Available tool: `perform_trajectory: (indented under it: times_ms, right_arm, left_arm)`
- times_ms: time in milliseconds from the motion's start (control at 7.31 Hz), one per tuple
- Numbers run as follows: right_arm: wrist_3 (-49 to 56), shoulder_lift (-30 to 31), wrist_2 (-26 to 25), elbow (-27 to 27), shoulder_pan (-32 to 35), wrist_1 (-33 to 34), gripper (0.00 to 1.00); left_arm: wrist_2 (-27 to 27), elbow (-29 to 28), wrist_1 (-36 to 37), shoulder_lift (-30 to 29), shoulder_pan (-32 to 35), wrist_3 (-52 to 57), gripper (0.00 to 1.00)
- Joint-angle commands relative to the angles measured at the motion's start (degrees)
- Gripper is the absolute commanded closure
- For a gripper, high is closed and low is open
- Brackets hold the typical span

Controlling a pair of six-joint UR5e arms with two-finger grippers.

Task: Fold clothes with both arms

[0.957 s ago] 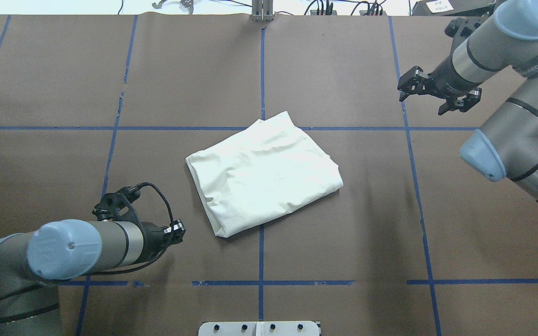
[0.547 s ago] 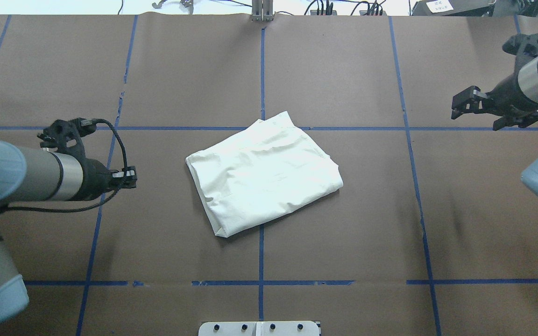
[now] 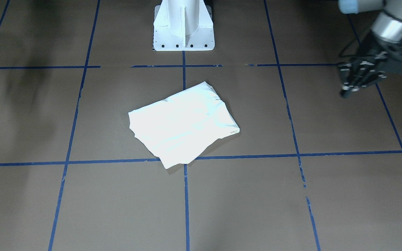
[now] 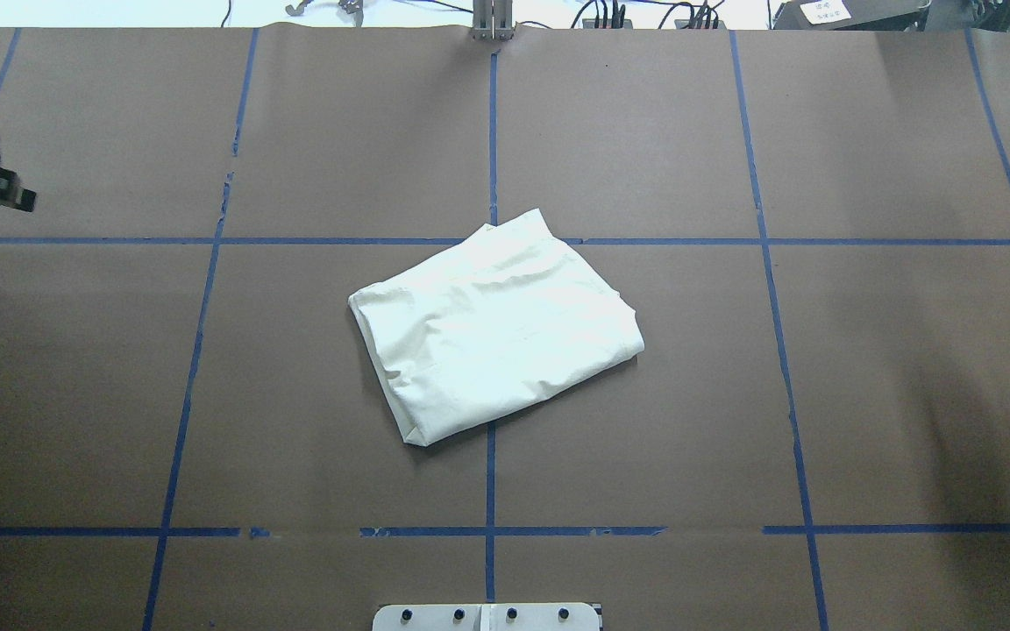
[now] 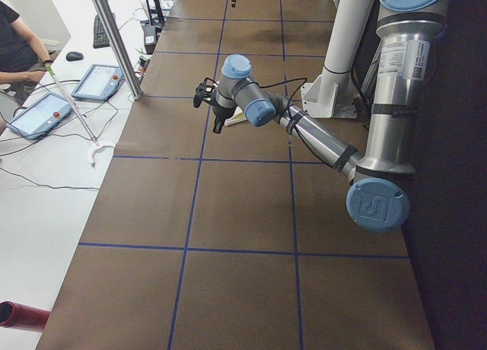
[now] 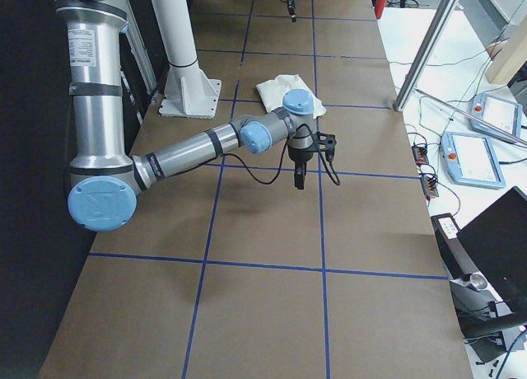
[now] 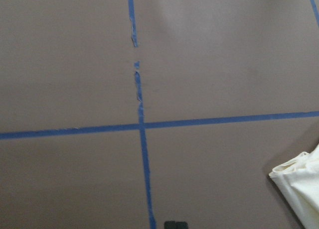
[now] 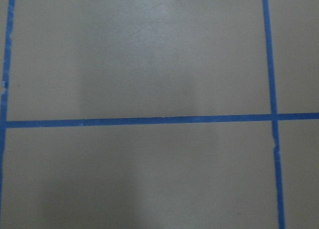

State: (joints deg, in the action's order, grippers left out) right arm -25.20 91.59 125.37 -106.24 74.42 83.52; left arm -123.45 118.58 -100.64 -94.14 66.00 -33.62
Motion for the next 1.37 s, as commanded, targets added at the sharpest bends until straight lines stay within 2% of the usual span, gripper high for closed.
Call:
perform_trajectory:
  times_ms: [0,137,410,957,1094,1231]
  right_arm:
    - [12.5,-0.1,1.5,5.9,6.2,-0.1,0.0]
    - [14.9,-0.2,1.7,7.7,7.4,-0.3,0.0]
    - [18.6,0.0,3.9,10.4,9.3,-0.4,0.0]
    - [18.9,0.4,6.8,13.1,10.4,-0.7,0.0]
    - [18.9,0.4,6.7,13.1,10.4,-0.9,0.0]
    - [18.9,0.2,6.6,13.2,10.4,-0.9,0.0]
  left_arm:
    - [-6.9,-3.6,6.1,-1.6,10.3,13.1,0.11]
    - [-7.3,-3.8,6.5,-1.5,10.6,14.4,0.0]
    - [-7.2,-5.3,10.6,-2.4,12.3,20.1,0.0]
    - [-6.9,-6.3,12.5,-0.5,14.3,26.0,0.0]
    - [-7.5,-7.6,12.3,0.1,14.3,26.1,0.0]
    - [-8.5,-11.3,12.6,0.0,17.0,26.1,0.0]
